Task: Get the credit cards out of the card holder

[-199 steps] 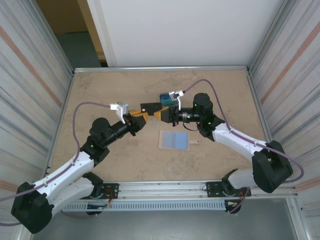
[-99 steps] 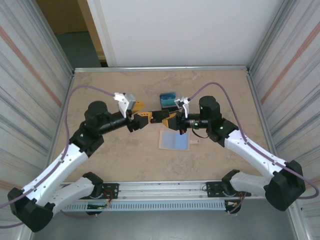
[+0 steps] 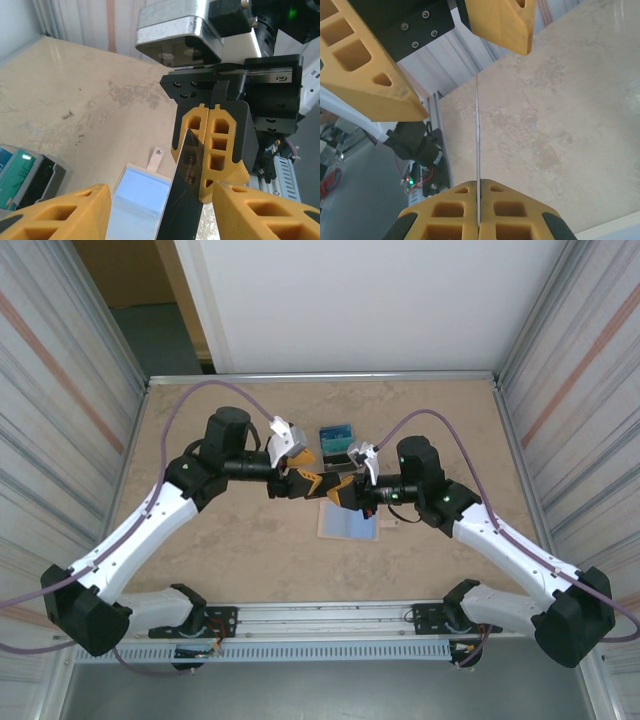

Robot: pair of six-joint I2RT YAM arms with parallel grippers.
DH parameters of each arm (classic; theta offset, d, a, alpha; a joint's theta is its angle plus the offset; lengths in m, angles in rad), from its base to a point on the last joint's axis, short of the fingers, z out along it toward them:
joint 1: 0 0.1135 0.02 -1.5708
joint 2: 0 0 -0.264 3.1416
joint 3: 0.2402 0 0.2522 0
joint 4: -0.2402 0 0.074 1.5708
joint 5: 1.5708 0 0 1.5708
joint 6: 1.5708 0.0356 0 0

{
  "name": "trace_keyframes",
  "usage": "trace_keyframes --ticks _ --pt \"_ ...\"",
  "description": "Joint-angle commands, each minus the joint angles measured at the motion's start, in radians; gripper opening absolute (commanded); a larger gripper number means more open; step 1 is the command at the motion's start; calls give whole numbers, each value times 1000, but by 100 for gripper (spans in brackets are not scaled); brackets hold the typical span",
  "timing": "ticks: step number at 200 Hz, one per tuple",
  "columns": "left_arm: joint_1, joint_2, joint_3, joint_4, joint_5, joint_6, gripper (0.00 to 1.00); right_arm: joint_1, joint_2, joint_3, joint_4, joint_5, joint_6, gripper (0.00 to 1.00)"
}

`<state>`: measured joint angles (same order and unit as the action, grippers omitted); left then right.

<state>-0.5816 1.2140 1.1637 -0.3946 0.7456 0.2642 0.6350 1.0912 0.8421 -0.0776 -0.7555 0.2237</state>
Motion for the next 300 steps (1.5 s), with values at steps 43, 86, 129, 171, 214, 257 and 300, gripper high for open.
trace_keyframes --ticks 43,86,129,171,214,257,300 --pt "1 59 43 -81 91 94 54 11 -39 43 -22 -5 -31 0" --pt "0 110 66 -93 114 109 11 11 -46 43 -30 10 -35 0" --pt "18 144 79 -62 76 156 0 -2 -76 42 -105 183 -24 45" --pt "56 259 151 -54 24 284 0 -60 -170 1 -137 335 27 73" --pt "106 472 305 -93 74 345 0 -89 -225 23 -223 526 76 98" --pt "106 686 480 -153 44 347 0 -89 -239 41 -281 654 116 98" --pt "98 810 570 -144 1 368 0 -89 -264 28 -299 773 165 98"
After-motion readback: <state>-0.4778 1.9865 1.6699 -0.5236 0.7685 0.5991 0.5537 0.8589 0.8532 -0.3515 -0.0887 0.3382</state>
